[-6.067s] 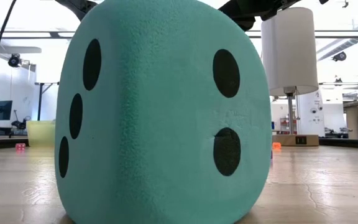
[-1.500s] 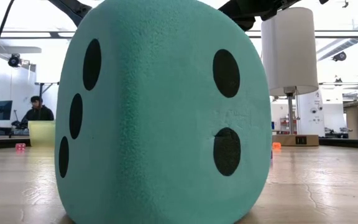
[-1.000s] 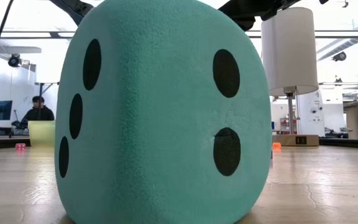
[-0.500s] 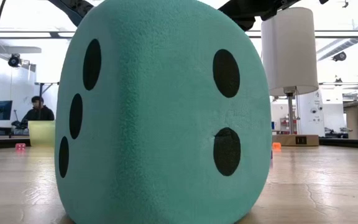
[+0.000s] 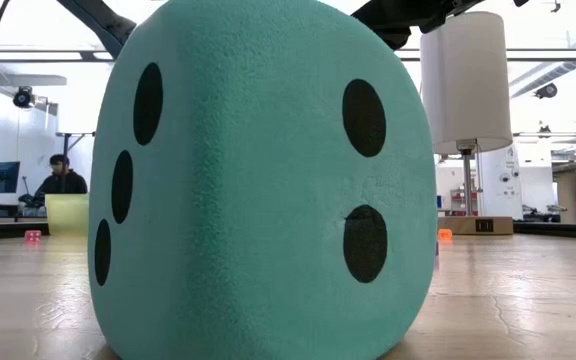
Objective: Pick & Place Dice
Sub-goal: Put the top green large die into the yellow bin
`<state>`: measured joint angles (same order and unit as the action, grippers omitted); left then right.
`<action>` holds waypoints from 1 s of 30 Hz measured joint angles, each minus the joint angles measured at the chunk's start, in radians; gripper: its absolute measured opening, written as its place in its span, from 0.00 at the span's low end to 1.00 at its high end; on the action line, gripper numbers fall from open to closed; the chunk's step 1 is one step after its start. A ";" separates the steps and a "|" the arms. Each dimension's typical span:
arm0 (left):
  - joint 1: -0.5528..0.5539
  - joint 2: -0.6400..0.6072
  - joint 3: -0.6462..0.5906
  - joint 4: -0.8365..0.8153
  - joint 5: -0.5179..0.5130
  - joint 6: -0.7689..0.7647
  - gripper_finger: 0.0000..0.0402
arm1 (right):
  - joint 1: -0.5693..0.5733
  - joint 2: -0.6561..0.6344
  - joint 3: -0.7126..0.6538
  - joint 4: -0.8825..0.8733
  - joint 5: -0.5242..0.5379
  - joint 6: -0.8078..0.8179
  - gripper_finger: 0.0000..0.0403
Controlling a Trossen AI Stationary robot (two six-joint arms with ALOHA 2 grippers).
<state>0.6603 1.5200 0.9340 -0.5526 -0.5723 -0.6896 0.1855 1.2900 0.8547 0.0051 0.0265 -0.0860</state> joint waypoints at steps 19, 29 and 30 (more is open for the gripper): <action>0.022 0.005 -0.023 0.005 0.025 0.005 0.99 | 0.000 0.000 0.000 0.000 0.000 0.000 0.07; 0.030 -0.001 -0.020 0.002 0.029 0.009 0.99 | 0.000 0.000 0.000 0.000 0.000 0.000 0.07; 0.027 -0.009 -0.018 -0.002 0.030 0.013 0.99 | 0.000 0.000 0.000 0.000 0.000 0.000 0.07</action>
<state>0.6875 1.5107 0.9161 -0.5542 -0.5426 -0.6771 0.1856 1.2901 0.8547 0.0048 0.0265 -0.0860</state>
